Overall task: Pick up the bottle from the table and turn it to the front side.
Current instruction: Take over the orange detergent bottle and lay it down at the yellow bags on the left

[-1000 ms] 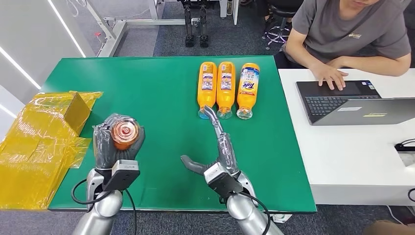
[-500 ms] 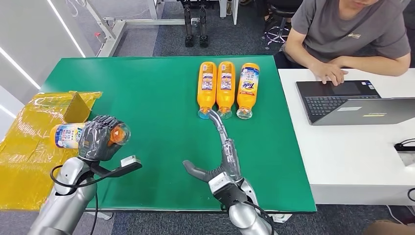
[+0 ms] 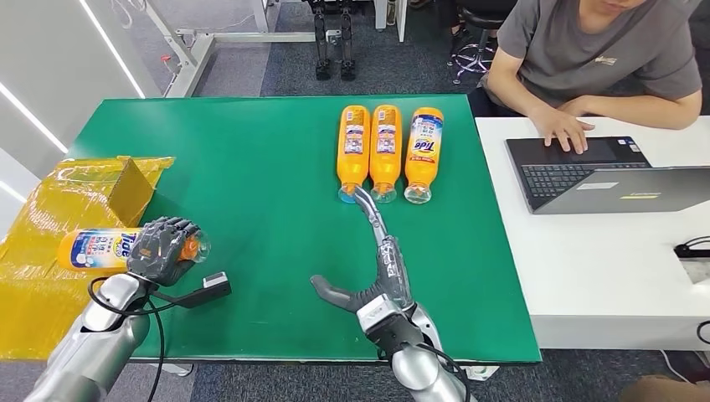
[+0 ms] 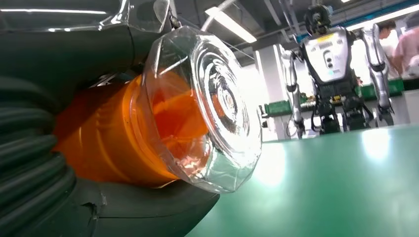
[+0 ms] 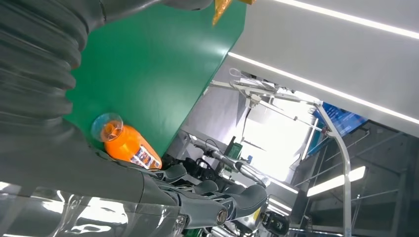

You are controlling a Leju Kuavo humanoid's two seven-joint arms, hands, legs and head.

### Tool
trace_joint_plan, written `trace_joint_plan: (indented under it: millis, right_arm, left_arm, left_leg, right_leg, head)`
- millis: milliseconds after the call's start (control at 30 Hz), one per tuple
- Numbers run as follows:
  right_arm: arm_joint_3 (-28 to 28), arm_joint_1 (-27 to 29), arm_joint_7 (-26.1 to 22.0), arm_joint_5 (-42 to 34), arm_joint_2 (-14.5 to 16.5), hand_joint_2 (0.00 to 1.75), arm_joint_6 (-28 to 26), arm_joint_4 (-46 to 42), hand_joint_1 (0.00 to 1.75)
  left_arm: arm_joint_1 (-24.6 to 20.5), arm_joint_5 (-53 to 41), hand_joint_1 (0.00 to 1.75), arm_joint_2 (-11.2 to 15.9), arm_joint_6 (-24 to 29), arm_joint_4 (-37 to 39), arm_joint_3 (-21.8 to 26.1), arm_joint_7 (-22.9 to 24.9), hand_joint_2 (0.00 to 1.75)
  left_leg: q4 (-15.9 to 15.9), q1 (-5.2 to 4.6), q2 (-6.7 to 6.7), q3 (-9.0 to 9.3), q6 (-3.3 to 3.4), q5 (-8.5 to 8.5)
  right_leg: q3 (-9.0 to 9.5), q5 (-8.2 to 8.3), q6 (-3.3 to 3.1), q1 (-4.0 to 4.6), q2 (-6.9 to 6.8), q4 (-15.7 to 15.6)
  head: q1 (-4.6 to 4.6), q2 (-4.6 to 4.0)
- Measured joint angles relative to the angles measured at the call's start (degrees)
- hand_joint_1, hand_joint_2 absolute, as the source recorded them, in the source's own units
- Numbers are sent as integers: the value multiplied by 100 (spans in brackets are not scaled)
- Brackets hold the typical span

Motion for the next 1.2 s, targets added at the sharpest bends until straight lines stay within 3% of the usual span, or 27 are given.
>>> trace_joint_plan:
  millis: [333,633,1167,1200]
  right_arm:
    - [20,-12,-93,30,2,175,20,8,0]
    - [108,-15,-87,-5,72,175,54,106,0]
    - [174,-72,7,-1,142,175,157,177,0]
    - [175,-72,7,-1,142,175,158,177,0]
  left_arm:
    - [-143,-122,175,102,80,778,-115,76,175]
    - [-740,-349,175,-71,84,1435,-120,473,175]
    - [-1015,-666,175,-277,-71,1792,-131,616,175]
    - [-1014,-666,131,-277,-79,1807,-131,618,175]
  left_leg:
    - [0,0,0,1,0,1]
    - [1,0,-3,-1,-3,3]
    - [1,0,-3,-2,-3,3]
    - [1,0,-3,-2,-3,3]
  right_leg:
    - [-2,0,0,0,0,0]
    - [-2,2,0,0,-4,1]
    - [-2,2,0,0,-4,1]
    - [-2,2,0,0,-4,1]
  head:
    - [0,0]
    - [1,0]
    - [1,0]
    - [1,0]
